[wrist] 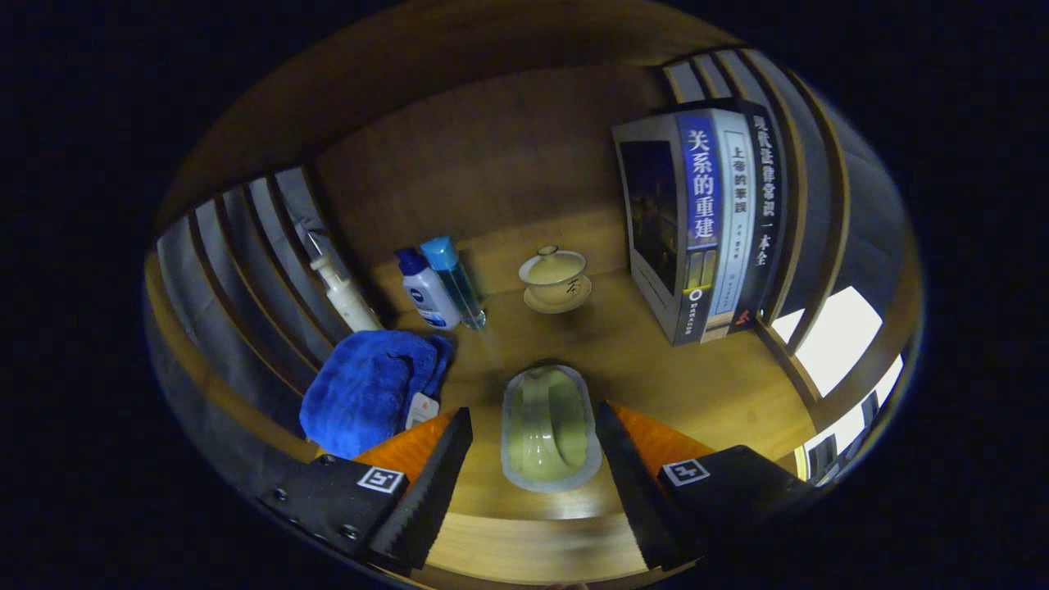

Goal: Pull open the drawer, take out the items inside it, and place them on the countertop above the cabinet.

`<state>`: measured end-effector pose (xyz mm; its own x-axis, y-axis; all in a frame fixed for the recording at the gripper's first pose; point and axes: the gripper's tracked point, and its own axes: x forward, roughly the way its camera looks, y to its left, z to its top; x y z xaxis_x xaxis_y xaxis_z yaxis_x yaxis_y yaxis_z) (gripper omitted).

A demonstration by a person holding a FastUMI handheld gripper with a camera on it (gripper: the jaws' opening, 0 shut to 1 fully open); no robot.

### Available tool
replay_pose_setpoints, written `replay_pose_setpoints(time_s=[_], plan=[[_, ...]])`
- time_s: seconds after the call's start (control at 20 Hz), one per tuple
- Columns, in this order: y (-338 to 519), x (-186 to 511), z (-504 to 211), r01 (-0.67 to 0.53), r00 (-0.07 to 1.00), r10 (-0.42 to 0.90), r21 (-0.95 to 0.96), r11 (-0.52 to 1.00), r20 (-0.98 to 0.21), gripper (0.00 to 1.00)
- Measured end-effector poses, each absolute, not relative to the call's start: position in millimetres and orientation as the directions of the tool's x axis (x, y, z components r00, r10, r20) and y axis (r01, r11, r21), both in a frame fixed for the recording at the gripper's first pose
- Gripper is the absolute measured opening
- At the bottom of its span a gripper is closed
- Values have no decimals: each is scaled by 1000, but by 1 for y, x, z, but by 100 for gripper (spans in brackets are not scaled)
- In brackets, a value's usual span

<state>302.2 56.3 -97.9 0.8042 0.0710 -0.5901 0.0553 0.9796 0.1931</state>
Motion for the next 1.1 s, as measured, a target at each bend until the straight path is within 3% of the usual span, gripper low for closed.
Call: replay_pose_setpoints(time_s=[0.3, 0.5, 0.75, 1.1], plan=[[30, 238, -54, 38, 869, 73, 213, 976, -489, 98], [1, 177, -32, 45, 925, 0, 108, 993, -381, 98], [24, 98, -50, 6, 957, 17, 79, 997, -289, 98], [58, 45, -69, -19, 982, 25, 33, 999, -189, 98]])
